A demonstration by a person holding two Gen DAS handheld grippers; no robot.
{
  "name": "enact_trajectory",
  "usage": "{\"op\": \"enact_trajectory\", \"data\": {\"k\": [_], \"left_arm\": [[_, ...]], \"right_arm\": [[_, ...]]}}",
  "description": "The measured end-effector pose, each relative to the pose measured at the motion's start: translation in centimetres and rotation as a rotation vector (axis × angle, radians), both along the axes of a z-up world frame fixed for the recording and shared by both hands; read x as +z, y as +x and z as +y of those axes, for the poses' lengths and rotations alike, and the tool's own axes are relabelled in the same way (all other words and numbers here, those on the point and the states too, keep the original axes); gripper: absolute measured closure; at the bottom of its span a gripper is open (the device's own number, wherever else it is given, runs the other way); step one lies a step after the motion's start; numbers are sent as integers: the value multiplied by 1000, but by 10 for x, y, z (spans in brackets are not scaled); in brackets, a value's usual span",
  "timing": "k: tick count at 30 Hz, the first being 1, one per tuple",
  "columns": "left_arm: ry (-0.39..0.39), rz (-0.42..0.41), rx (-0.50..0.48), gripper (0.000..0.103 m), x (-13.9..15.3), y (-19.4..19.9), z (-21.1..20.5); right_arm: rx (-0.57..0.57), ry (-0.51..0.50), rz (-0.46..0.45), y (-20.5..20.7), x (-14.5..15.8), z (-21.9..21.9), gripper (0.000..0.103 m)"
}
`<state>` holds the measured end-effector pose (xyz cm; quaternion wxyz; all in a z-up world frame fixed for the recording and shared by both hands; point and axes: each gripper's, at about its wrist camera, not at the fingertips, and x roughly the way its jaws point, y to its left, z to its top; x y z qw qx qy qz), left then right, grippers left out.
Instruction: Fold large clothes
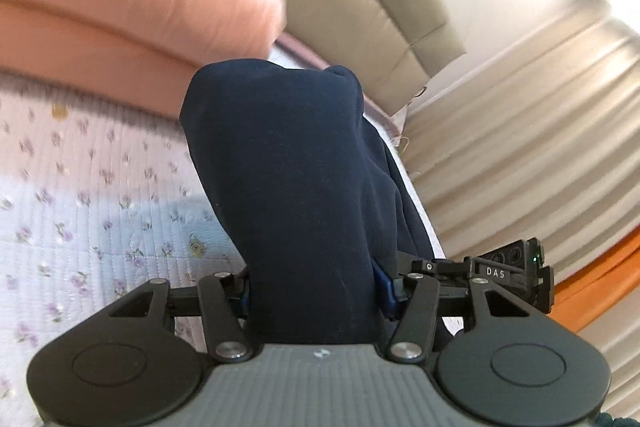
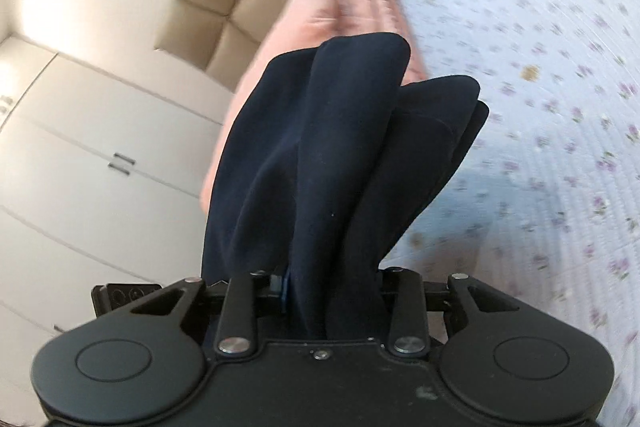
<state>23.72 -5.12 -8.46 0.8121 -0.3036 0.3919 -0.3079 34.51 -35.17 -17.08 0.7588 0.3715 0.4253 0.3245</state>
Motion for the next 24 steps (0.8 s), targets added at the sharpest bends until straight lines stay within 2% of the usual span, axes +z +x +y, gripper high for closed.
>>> {"op": "enact_trajectory", "data": {"k": [5, 9, 13, 18, 24], "left_arm": [[-14, -10, 18, 45, 41, -47, 24], [16, -20, 49, 45, 70, -107, 47], [62, -25, 81, 44, 89, -167, 64], [99, -19, 102, 43, 93, -230, 76], [98, 13, 112, 41, 82, -260, 81]], "right_arm": [[45, -29, -78, -47, 52, 27, 62], [73, -12, -122, -98, 74, 52, 62], [96, 30, -128, -149, 76, 74, 62], [127, 35, -122, -194, 76, 92, 62], [134, 11, -83, -218, 66, 100, 62]]}}
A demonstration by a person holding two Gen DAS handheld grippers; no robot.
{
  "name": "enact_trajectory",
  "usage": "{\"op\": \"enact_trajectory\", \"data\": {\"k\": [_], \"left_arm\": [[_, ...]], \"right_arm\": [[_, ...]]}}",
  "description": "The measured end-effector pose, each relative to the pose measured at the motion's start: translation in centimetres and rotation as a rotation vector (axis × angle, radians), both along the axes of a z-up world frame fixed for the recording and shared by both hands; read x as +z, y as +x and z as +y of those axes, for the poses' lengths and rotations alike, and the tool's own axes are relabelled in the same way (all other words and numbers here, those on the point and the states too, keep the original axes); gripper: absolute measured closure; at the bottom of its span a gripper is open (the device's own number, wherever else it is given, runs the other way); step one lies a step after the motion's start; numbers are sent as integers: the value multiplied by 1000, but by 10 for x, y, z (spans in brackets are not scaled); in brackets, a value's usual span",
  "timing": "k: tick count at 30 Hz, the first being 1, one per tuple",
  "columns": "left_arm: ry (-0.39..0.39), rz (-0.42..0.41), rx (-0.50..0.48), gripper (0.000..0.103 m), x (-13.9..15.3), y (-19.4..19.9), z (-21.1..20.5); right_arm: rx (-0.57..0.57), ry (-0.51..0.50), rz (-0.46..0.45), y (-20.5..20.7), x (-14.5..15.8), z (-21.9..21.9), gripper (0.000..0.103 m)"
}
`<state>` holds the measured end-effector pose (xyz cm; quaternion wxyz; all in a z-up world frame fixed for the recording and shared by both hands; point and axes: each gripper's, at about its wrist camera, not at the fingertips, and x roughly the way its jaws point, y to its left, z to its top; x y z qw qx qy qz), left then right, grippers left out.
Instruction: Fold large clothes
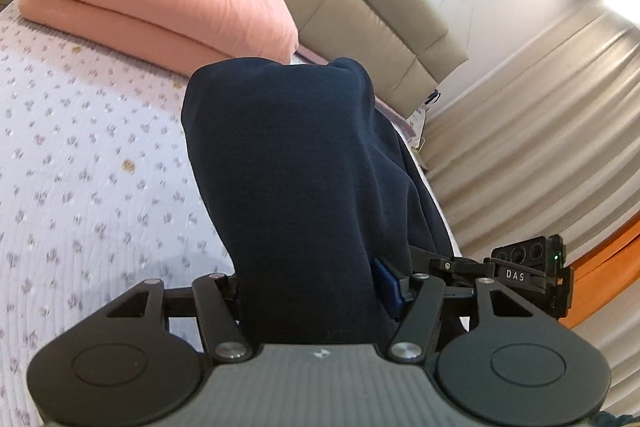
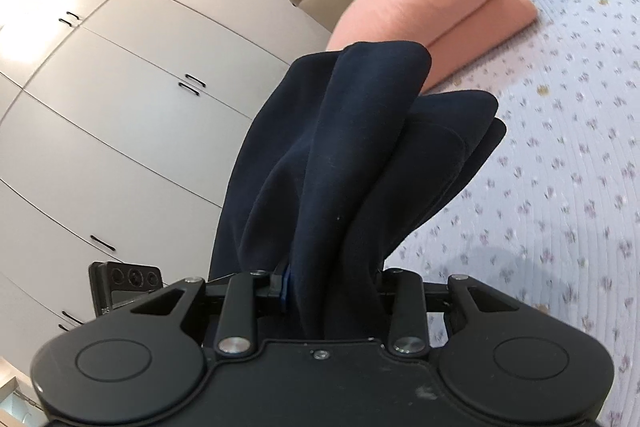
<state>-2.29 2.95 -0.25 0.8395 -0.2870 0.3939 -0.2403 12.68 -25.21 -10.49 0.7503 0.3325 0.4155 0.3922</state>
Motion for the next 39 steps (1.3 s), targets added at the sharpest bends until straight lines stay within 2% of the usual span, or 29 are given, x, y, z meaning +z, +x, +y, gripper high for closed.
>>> {"op": "enact_trajectory", "data": {"k": [7, 13, 14, 16, 17, 18, 19, 20, 21, 22, 23, 25, 26, 27, 28, 29, 31, 33, 34, 37, 39], "left_arm": [[-15, 1, 1, 40, -31, 13, 4], [-41, 45, -1, 39, -84, 65, 6], [-43, 58, -2, 36, -94, 72, 8], [-32, 98, 2, 32, -118, 80, 9], [-10, 130, 1, 29, -134, 85, 10], [27, 159, -6, 28, -147, 89, 8], [97, 182, -19, 26, -158, 88, 6], [130, 174, -42, 19, -166, 85, 5], [100, 149, -43, 17, -170, 78, 9], [67, 161, -43, 16, -172, 73, 12], [46, 185, -50, 15, -173, 70, 15], [47, 211, -111, 13, -173, 61, 12], [75, 205, -142, 10, -171, 55, 5], [104, 197, -172, 7, -168, 51, -1], [138, 202, -217, 4, -167, 46, -9], [159, 205, -239, 2, -169, 42, -15], [204, 242, -246, 0, -173, 38, -21], [204, 279, -226, 0, -174, 33, -21], [220, 283, -223, 0, -172, 28, -23], [361, 254, -220, 0, -155, 11, -32], [425, 282, -198, 2, -143, 3, -37]], "right_arm": [[-54, -31, 5, -5, -25, -1, 62], [-77, -54, 43, 31, -72, -4, 62], [-77, -66, 53, 39, -83, -6, 61], [-83, -130, 72, 55, -108, -8, 52], [-88, -202, 75, 63, -122, -10, 49], [-102, -316, 74, 71, -138, -13, 44], [-105, -379, 72, 76, -152, -17, 20], [-92, -339, 49, 78, -161, -27, 20], [-83, -289, 60, 79, -166, -37, 23], [-95, -286, 86, 78, -165, -43, 23], [-117, -323, 97, 74, -156, -44, 22], [-175, -417, 51, 56, -127, -42, 19], [-170, -411, -3, 44, -112, -39, 19], [-139, -380, -49, 31, -102, -36, 15], [-84, -349, -71, 19, -96, -29, 9], [-34, -349, -75, 10, -94, -20, 7], [-9, -485, -73, -6, -101, -2, 7], [-45, -652, -77, -14, -116, 5, 6], [-57, -699, -60, -17, -125, 3, 1], [-115, -649, -11, -25, -138, -23, 0], [-152, -724, -17, -34, -131, -23, 0]]}}
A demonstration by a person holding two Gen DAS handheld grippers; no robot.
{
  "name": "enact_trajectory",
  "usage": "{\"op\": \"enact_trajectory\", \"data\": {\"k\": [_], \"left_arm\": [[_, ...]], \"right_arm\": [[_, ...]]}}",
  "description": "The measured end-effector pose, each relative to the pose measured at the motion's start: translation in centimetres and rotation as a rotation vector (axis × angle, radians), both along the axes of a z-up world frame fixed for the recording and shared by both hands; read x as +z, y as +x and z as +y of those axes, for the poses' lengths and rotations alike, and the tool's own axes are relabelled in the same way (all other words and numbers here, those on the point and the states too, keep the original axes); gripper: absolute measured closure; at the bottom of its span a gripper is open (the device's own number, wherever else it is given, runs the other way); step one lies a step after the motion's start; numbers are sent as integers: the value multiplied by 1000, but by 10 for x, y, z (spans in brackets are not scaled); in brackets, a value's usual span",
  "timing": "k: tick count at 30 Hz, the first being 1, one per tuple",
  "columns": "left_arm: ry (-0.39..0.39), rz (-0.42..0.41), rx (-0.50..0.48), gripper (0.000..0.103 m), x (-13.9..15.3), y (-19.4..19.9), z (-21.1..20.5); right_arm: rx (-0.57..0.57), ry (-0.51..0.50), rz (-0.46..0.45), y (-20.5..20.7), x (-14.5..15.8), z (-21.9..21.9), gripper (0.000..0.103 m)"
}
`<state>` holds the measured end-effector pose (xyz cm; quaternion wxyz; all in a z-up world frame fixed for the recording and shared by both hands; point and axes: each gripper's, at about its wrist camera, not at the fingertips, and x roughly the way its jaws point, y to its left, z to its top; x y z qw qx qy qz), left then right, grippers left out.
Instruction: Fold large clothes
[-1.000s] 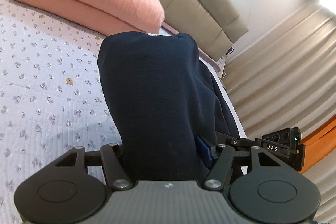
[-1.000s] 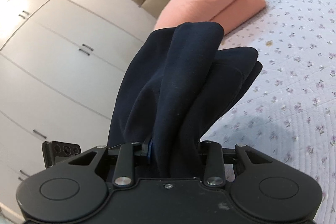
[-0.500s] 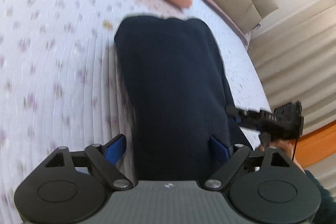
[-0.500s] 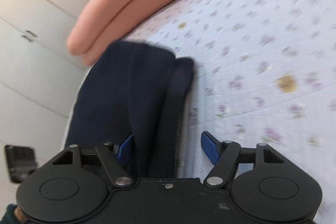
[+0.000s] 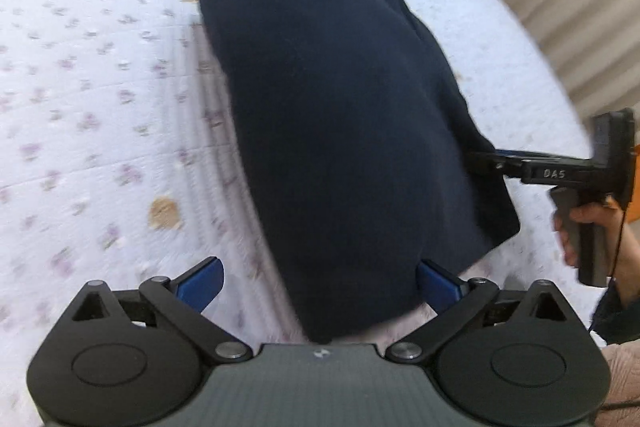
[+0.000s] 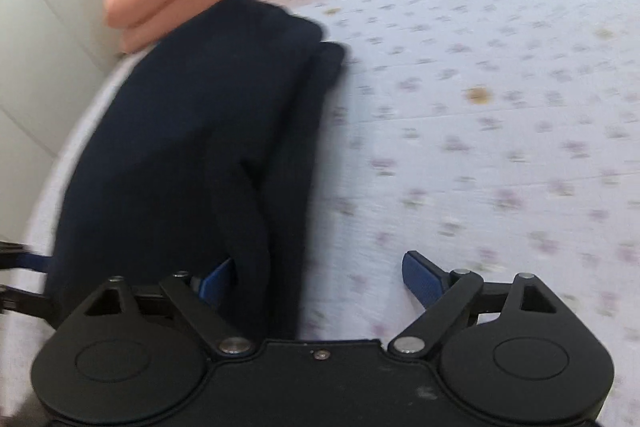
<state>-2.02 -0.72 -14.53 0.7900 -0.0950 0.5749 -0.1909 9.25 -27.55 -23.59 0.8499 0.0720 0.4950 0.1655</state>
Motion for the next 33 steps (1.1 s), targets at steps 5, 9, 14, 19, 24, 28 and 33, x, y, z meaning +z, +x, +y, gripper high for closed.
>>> {"op": "enact_trajectory", "data": {"k": [5, 9, 14, 19, 24, 28, 33], "left_arm": [[148, -25, 73, 6, 46, -13, -2], [210, -109, 133, 2, 79, -16, -4], [352, -246, 181, 0, 104, -17, -25], [372, -263, 205, 0, 105, -28, -30], [311, -209, 220, 0, 96, -32, -26], [313, -195, 218, 0, 95, -37, -29], [307, -192, 213, 0, 95, -37, -29]], "right_arm": [[-35, -133, -36, -16, 58, 6, 0], [-16, -89, -19, -29, 115, 19, 0], [94, -43, 1, -47, 141, 52, 0], [166, -148, 12, -59, 129, 85, 0], [146, -175, 23, -57, 122, 87, 0], [155, -169, 31, -59, 121, 87, 0], [173, -168, 30, -60, 121, 91, 0]]}}
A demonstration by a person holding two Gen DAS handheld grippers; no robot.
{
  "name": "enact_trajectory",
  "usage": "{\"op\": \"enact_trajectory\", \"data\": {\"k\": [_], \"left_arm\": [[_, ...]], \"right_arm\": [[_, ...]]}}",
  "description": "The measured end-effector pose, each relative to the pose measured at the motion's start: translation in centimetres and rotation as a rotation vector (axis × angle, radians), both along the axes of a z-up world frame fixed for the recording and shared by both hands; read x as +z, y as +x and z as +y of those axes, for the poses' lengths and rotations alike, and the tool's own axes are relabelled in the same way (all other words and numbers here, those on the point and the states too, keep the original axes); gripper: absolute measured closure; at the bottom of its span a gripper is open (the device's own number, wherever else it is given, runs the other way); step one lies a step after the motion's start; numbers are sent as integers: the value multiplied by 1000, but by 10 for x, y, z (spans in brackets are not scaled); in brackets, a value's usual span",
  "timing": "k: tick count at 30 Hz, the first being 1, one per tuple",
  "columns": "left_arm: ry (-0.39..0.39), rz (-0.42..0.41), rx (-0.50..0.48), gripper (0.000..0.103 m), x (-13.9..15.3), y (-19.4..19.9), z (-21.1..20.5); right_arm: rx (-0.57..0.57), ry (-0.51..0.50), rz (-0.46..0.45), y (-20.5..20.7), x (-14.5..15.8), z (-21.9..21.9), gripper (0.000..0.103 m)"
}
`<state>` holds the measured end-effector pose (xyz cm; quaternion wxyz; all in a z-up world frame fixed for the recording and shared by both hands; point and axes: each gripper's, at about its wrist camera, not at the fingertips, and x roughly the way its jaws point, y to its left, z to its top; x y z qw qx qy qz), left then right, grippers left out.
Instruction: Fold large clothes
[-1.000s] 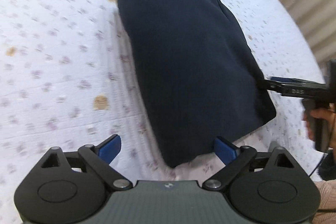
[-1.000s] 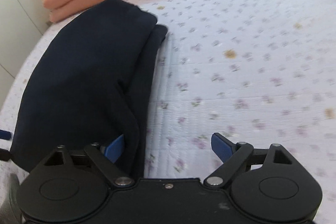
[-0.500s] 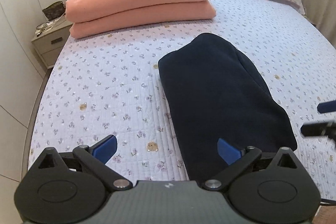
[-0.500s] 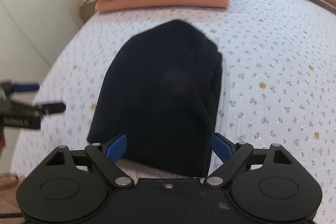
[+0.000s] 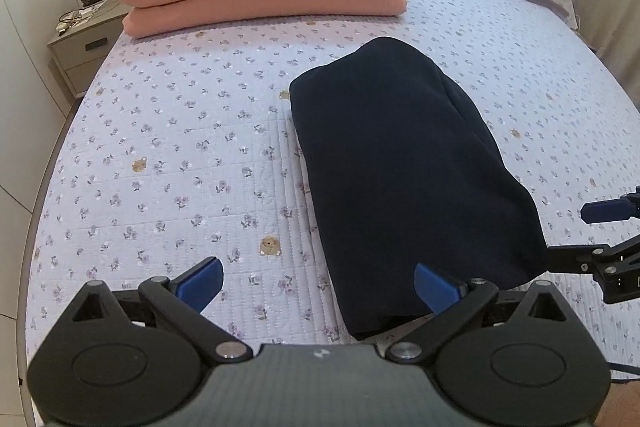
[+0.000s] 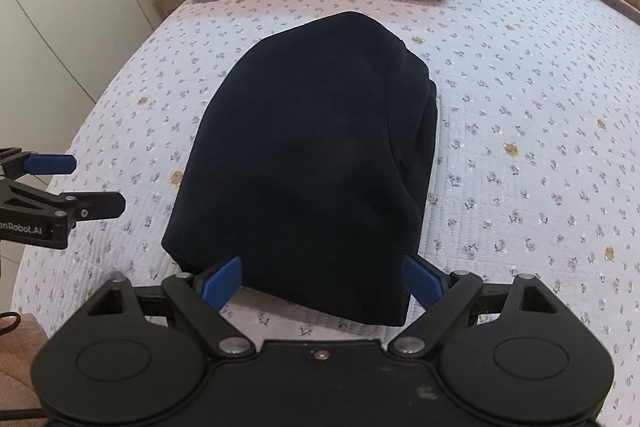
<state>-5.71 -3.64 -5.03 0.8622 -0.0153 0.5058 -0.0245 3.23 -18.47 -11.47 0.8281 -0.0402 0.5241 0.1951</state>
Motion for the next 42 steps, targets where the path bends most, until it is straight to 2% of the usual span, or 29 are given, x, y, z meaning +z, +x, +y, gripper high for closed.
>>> {"op": "enact_trajectory", "data": {"k": [42], "left_arm": [[-35, 29, -6, 0, -4, 1, 0]], "right_arm": [[37, -3, -11, -1, 2, 2, 0]]}}
